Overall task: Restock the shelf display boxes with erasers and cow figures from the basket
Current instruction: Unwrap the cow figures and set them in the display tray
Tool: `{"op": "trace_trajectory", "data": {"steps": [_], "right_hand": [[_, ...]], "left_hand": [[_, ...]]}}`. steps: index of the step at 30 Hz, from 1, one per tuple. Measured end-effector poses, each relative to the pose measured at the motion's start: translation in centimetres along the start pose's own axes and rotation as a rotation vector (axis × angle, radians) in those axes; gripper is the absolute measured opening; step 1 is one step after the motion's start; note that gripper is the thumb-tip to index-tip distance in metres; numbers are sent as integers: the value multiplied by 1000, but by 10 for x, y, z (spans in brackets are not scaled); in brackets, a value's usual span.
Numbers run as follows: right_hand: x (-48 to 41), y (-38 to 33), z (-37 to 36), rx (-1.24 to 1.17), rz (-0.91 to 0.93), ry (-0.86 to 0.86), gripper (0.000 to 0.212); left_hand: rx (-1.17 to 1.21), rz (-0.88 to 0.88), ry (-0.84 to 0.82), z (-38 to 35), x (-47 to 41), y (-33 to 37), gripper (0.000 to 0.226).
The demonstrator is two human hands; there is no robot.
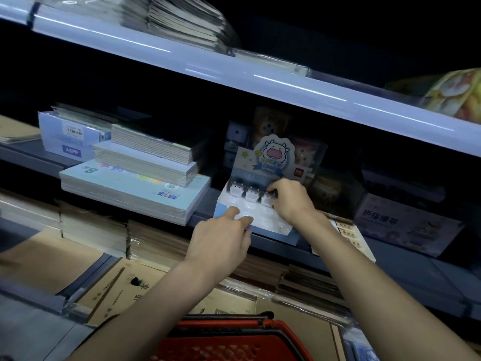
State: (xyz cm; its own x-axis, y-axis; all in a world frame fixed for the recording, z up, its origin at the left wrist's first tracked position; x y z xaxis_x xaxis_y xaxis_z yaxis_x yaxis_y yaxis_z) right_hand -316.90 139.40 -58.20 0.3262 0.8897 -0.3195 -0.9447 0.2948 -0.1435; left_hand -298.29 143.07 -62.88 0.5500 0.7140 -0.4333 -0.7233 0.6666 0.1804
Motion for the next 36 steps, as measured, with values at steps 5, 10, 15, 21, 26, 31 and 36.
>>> {"op": "trace_trajectory", "data": {"steps": [5, 10, 15, 21, 26, 31, 36], "right_hand": [[49, -14, 40, -309, 27, 165, 36], [95, -36, 66, -910, 69, -35, 23], [114, -53, 68, -735, 160, -271, 29], [122, -61, 55, -609, 260, -269, 28], [110, -39, 55, -767, 134, -82, 32], [104, -19, 56, -904, 124, 36, 37], [109, -11, 49, -875, 109, 111, 37]], "left_hand": [[1027, 360, 94, 24, -7, -3, 45], [1920, 741, -194, 15, -9, 4, 82], [2130, 786, -206, 15, -4, 5, 91], [2025, 748, -216, 14, -7, 7, 83], [1897, 722, -257, 9, -8, 8, 58], [1804, 629, -306, 8, -6, 13, 28], [1706, 491, -227, 13, -7, 16, 25]]}}
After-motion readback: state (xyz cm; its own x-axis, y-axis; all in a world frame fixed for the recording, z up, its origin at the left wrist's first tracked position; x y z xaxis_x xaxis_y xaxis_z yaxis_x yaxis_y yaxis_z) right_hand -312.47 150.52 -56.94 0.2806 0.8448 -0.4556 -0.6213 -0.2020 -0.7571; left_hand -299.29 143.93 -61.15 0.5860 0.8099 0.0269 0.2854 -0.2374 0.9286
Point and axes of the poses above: each hand's wrist, its own x-axis away from the middle knuckle, its own z-axis out of the back of the hand, y = z × x, the point moved 6 cm from there along -x, towards the middle knuckle
